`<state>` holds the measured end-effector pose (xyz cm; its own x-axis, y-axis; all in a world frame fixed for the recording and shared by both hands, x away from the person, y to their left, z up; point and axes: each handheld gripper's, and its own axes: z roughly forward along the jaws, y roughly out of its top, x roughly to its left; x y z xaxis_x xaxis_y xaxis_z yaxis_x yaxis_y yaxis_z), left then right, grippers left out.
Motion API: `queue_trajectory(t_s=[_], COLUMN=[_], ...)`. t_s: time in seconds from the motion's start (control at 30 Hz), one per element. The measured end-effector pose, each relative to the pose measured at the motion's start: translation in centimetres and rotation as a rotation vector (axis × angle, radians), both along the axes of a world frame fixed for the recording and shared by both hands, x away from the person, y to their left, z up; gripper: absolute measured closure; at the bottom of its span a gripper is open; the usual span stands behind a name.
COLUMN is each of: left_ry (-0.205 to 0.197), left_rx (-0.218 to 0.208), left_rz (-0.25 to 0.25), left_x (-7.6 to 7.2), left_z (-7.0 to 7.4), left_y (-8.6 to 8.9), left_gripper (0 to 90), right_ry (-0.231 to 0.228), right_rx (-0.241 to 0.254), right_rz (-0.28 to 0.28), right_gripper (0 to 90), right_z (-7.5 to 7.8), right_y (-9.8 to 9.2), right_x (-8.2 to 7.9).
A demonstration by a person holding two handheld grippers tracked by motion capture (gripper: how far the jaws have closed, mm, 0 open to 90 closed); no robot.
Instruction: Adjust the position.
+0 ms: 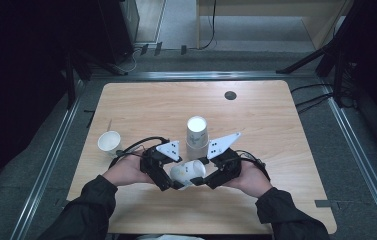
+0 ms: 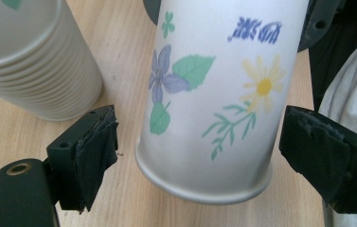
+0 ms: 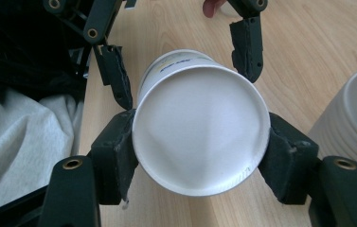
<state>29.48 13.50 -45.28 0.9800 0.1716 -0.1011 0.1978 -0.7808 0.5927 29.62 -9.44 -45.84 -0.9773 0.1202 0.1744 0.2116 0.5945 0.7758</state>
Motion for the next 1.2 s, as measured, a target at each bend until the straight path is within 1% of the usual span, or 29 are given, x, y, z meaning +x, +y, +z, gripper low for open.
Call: queue_trajectory(t_s=[0.07,0.13,0.2,0.23,0.27,0.33,0.4,0.5,0.57,0.6,0.63,0.67,0.77,0.8,0.83,0.9,0.97,1.0,1.07,1.13,1.2], left_ry=[0.002,-0.007,0.003,-0.001,0.005,0.001,0.011,0.012,0.014,0.012,0.014,0.016,0.01,0.013,0.025,0.028,0.021,0.023,0.032,0.029,0.043], left_rx=[-0.024,-0.043,-0.064,-0.075,-0.083,-0.095,-0.109,-0.133,-0.158,-0.179,-0.189,-0.202,-0.233,-0.254,-0.275,-0.298,-0.314,-0.329,-0.35,-0.36,-0.375], left_rz=[0.011,0.019,0.029,0.034,0.04,0.056,0.061,0.073,0.084,0.095,0.096,0.098,0.107,0.113,0.114,0.113,0.115,0.117,0.123,0.122,0.112], left_x=[0.0,-0.1,-0.1,-0.1,-0.2,-0.3,-0.4,-0.7,-0.9,-1.0,-1.1,-1.2,-1.4,-1.5,-1.5,-1.6,-1.6,-1.7,-1.6,-1.5,-1.4], left_z=[0.2,0.3,0.5,0.5,0.5,0.5,0.5,0.4,0.4,0.3,0.3,0.3,0.4,0.4,0.5,0.6,0.7,0.7,0.8,0.9,0.9], left_y=[0.2,0.4,0.6,0.7,0.7,0.8,0.9,1.0,1.1,1.1,1.2,1.2,1.3,1.4,1.6,1.7,1.8,1.9,2.2,2.3,2.4], left_gripper=[12.6,12.6,12.6,12.6,12.5,8.9,8.5,7.9,7.9,7.9,7.9,7.9,8.0,8.0,8.3,8.7,9.8,13.2,13.8,14.4,17.3], right_ry=[-0.004,-0.011,-0.012,-0.007,-0.01,-0.006,-0.007,-0.005,0.003,0.005,0.013,0.013,0.021,0.026,0.031,0.039,0.05,0.046,0.053,0.057,0.065], right_rx=[0.011,0.022,0.032,0.035,0.041,0.056,0.064,0.08,0.094,0.106,0.12,0.127,0.154,0.164,0.176,0.199,0.222,0.225,0.232,0.235,0.244], right_rz=[-0.003,-0.004,-0.002,-0.001,-0.005,0.0,0.002,0.006,0.012,0.016,0.021,0.022,0.029,0.032,0.034,0.033,0.034,0.032,0.034,0.03,0.033], right_gripper=[35.7,35.7,35.7,35.7,35.7,35.7,35.7,35.7,35.7,35.7,35.7,35.7,35.7,35.7,35.7,35.7,35.7,35.7,35.7,35.7,35.7], right_z=[0.3,0.5,0.8,0.9,1.0,1.3,1.5,1.7,1.9,2.0,2.2,2.2,2.6,2.7,2.8,2.9,3.1,3.1,3.1,3.1,3.1], right_y=[-0.2,-0.3,-0.4,-0.5,-0.6,-0.6,-0.7,-0.7,-0.7,-0.7,-0.7,-0.7,-0.8,-0.8,-0.9,-1.1,-1.3,-1.3,-1.4,-1.5,-1.5], right_x=[0.0,0.0,0.0,0.0,0.1,0.1,0.2,0.3,0.4,0.5,0.5,0.5,0.6,0.6,0.7,0.8,0.9,0.9,0.9,0.9,1.0])
